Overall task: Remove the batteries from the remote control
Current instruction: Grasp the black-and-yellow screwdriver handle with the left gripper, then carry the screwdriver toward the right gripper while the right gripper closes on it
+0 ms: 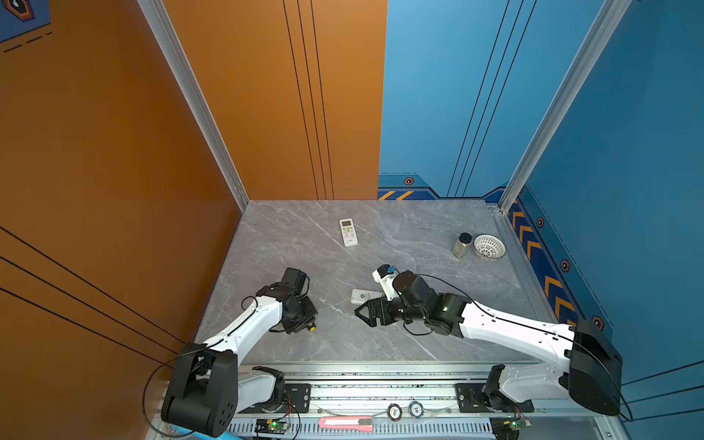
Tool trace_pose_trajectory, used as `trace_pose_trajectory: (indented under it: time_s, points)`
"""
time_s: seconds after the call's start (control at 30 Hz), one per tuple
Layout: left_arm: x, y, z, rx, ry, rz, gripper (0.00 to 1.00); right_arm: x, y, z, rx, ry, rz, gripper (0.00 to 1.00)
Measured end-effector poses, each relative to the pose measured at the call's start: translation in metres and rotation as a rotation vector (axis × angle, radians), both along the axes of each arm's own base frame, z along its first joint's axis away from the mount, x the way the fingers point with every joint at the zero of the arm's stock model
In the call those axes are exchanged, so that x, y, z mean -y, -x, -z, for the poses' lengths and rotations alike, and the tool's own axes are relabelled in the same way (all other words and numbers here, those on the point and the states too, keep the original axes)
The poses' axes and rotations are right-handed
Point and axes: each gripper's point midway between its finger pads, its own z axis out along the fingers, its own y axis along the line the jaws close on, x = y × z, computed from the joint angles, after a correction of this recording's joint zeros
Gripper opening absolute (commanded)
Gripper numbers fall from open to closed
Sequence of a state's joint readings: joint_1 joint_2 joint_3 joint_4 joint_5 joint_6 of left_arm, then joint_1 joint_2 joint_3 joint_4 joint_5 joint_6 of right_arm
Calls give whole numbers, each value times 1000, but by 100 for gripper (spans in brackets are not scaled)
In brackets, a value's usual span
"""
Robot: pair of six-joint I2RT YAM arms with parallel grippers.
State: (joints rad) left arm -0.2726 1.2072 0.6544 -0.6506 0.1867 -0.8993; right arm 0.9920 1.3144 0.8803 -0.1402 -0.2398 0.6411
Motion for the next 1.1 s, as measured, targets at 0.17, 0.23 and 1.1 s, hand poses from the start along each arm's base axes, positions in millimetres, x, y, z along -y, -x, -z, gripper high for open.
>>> trace_pose_trajectory:
  time_s: [0.17,0.23,1.1]
  points:
    - [66,-11,-44,82,150,74,15,2,7,-8,72,22,-90,90]
    - [90,-17,-64,126,209,97,14,8,-7,-10,46,-12,-51,89]
    - [154,13,-88,187,282,207,14,-18,-56,35,-375,-192,188,54]
